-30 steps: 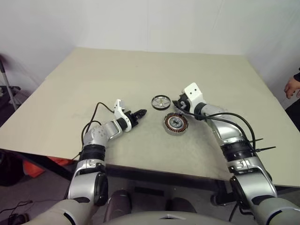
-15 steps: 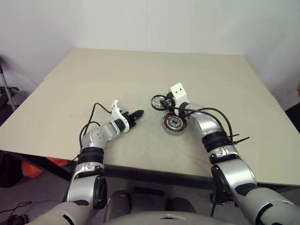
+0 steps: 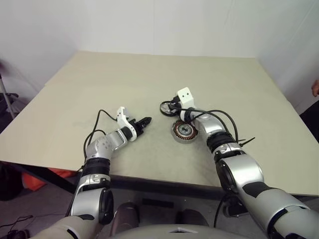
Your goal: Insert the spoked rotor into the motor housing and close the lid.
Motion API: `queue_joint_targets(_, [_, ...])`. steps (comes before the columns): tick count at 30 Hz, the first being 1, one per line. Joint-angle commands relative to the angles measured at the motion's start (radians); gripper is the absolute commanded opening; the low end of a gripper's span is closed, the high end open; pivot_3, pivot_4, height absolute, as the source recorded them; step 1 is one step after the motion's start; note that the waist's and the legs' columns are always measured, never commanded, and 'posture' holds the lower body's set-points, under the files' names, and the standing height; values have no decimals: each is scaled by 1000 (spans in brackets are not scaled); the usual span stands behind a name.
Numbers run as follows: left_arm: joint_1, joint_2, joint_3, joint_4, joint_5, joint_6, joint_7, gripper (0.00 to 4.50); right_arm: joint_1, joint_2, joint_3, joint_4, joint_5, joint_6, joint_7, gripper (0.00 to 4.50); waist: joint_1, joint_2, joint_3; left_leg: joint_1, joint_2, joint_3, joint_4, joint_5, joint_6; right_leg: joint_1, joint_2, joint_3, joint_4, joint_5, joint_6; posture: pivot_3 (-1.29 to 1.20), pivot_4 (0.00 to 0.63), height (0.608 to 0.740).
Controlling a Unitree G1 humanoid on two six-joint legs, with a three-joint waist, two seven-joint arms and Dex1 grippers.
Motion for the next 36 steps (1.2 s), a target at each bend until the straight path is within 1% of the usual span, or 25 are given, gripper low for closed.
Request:
queue_joint_targets(1, [0, 15, 3, -23, 8, -16, 10, 889, -29, -1, -16, 2, -1, -22, 0, 23, 0, 0, 0, 0, 0, 0, 0, 0, 0, 0, 0, 0, 0, 0, 0, 0, 0, 740])
queue_joint_targets(8, [-8, 21, 5, 1, 20, -32, 9, 889, -40, -18, -29, -2, 1, -25, -2, 23, 0, 0, 0, 0, 0, 0, 0, 0, 0, 0, 0, 0, 0, 0, 0, 0, 0, 740])
queue_joint_targets(11, [-11, 22, 5, 6, 22, -36, 8, 889, -43, -15, -71, -41, 52, 2, 32, 23, 0, 0, 0, 0, 0, 0, 0, 0, 0, 0, 0, 0, 0, 0, 0, 0, 0, 740])
queue_joint_targets(13, [-12, 22, 4, 5, 22, -38, 3, 889, -47, -6, -144, -106, 146, 86, 72, 23, -1, 0, 0, 0, 1, 0, 0, 0, 0, 0, 1, 0, 0, 0, 0, 0, 0, 740])
queue_joint_targets(15, [-12, 22, 5, 2, 18, -39, -3, 889, -45, -9, -227, -194, 259, 219, 104, 23, 0, 0, 0, 0, 1, 0, 0, 0, 1, -1, 1, 0, 1, 0, 0, 0, 0, 740])
queue_joint_targets(17, [-13, 24, 8, 0, 14, -40, -9, 889, -33, -23, -325, -298, 400, 413, 112, 23, 3, 0, 0, 0, 1, 0, 0, 0, 1, -1, 2, 0, 1, 0, 0, 0, 0, 740])
queue_joint_targets(19, [-11, 28, 10, -1, 12, -40, -16, 889, -9, -38, -425, -399, 540, 606, 85, 23, 7, 0, 0, 0, 1, 0, 0, 0, 1, -1, 2, 0, 1, 0, 0, 0, 0, 740])
queue_joint_targets(21, [-10, 32, 14, -4, 8, -50, -31, 889, 29, -52, -545, -499, 695, 807, 16, 23, 11, 0, 0, 0, 1, 0, 0, 0, 1, -1, 2, 0, 0, 0, -1, 0, 0, 740])
queue_joint_targets(24, [-8, 38, 10, -16, 7, -86, -68, 889, 104, -54, -713, -626, 898, 1060, -136, 23, 27, 0, 0, 0, 1, 0, 0, 1, -1, 0, 2, 0, 0, 0, 0, 0, 0, 740])
queue_joint_targets(27, [-2, 45, -19, -36, 16, -117, -125, 889, 218, -12, -814, -785, 1055, 1246, -298, 23, 37, 0, 0, 0, 1, 1, -1, 1, -2, -1, 2, 0, 0, 0, 0, 0, 0, 740])
queue_joint_targets(29, [8, 61, -85, -61, 63, -166, -192, 889, 328, 42, -866, -885, 1151, 1361, -414, 23, 38, 1, 0, 0, 1, 1, -3, 2, -4, -2, 2, 0, 0, 0, 0, 0, 0, 740])
queue_joint_targets(30, [12, 68, -115, -72, 85, -192, -219, 889, 368, 64, -886, -918, 1193, 1395, -465, 23, 41, 1, 0, 0, 1, 1, -4, 3, -5, -3, 2, 0, 0, 0, 0, 0, 0, 740])
queue_joint_targets(32, [20, 83, -180, -105, 138, -251, -262, 889, 416, 102, -923, -944, 1287, 1407, -577, 23, 42, 1, 0, 1, 1, 1, -6, 4, -6, -3, 2, 0, -1, 0, -1, 0, 0, 740])
queue_joint_targets(34, [23, 99, -232, -123, 179, -287, -294, 889, 443, 133, -931, -954, 1389, 1370, -690, 23, 41, 3, 0, 0, 1, 1, -8, 5, -9, -5, 1, 1, -1, -1, 0, 0, 0, 740])
queue_joint_targets(36, [25, 122, -292, -128, 226, -307, -326, 889, 483, 176, -908, -982, 1508, 1301, -816, 23, 41, 3, 0, 1, 1, 2, -9, 6, -11, -4, 1, 1, -1, -1, 1, 0, 0, 740])
